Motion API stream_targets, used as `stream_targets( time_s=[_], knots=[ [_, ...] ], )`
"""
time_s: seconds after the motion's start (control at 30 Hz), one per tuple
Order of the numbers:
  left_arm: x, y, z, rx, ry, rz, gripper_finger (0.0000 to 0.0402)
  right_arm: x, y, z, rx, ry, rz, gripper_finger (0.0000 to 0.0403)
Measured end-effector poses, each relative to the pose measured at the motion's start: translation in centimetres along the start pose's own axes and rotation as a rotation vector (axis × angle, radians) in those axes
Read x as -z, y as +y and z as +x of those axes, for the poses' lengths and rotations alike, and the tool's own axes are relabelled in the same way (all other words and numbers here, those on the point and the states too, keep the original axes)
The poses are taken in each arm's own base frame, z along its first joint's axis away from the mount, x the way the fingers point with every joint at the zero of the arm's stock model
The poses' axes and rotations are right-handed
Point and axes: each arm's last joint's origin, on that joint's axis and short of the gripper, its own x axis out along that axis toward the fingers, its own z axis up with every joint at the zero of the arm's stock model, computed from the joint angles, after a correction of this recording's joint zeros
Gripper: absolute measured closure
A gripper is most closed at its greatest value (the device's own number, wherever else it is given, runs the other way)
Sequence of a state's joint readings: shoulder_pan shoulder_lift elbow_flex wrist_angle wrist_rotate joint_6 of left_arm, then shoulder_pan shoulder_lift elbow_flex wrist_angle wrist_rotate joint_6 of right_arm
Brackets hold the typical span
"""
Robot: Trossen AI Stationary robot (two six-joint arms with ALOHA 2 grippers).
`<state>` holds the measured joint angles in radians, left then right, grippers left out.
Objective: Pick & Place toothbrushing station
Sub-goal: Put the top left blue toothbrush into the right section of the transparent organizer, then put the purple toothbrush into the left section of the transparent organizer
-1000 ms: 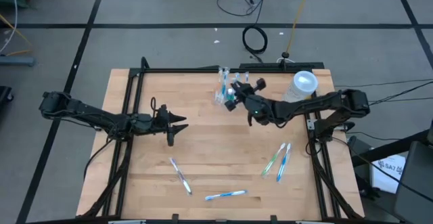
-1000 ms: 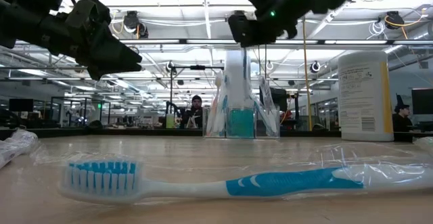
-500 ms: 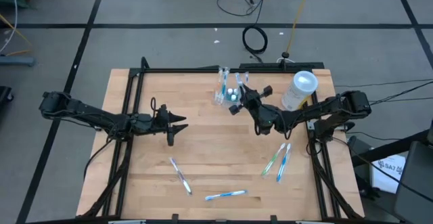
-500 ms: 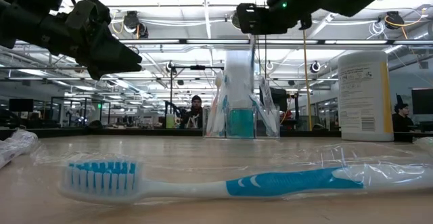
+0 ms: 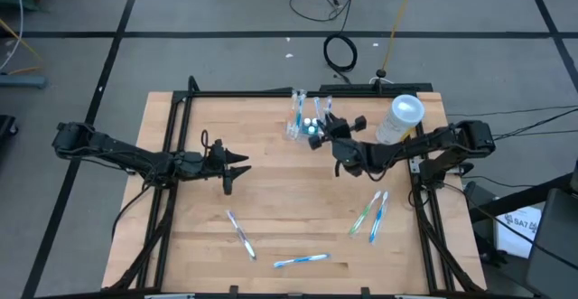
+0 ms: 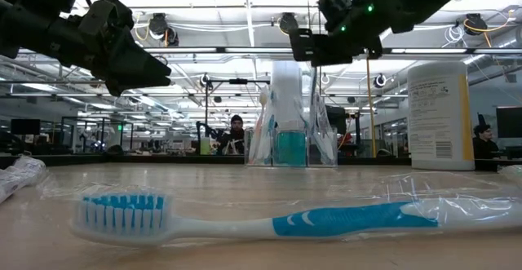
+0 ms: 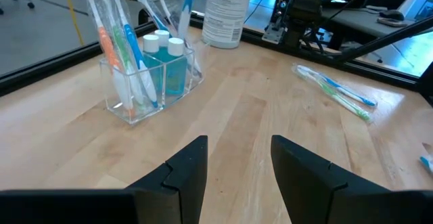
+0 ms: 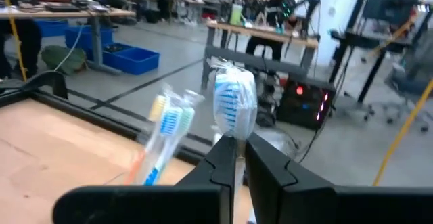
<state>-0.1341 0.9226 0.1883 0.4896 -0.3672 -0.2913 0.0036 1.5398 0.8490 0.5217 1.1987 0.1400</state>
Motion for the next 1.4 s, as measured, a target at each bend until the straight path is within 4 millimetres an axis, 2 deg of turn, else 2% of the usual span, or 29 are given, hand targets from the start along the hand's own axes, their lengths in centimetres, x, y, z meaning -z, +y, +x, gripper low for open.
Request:
stream_targets(
  time_s=[0.23, 0.43, 0.63, 1.13, 1.27, 1.4],
  knots=[
    [0.0, 0.0, 0.0, 0.000, 0.000, 0.000, 0.0236, 1.0, -0.7, 1.9, -0.099, 0.103, 0.092, 0.0389],
    [0.0, 0.0, 0.0, 0.000, 0.000, 0.001, 0.0236, 2.2, -1.4, 2.8, -0.153, 0.225, 0.098, 0.0388],
    [0.0, 0.0, 0.0, 0.000, 0.000, 0.001, 0.0236, 3.0, -2.2, 3.9, -0.181, 0.338, 0.109, 0.0370],
    [0.1, 0.0, 0.0, 0.013, 0.009, -0.005, 0.0236, 3.1, -2.2, 3.9, -0.185, 0.336, 0.097, 0.0272],
    [0.5, -0.2, 0.0, 0.110, 0.076, 0.008, 0.0236, 2.8, -2.1, 4.0, -0.200, 0.313, 0.088, 0.0254],
    [1.2, -0.7, -0.2, 0.283, 0.178, 0.042, 0.0236, 1.9, -1.5, 3.8, -0.242, 0.237, 0.115, 0.0248]
  ],
)
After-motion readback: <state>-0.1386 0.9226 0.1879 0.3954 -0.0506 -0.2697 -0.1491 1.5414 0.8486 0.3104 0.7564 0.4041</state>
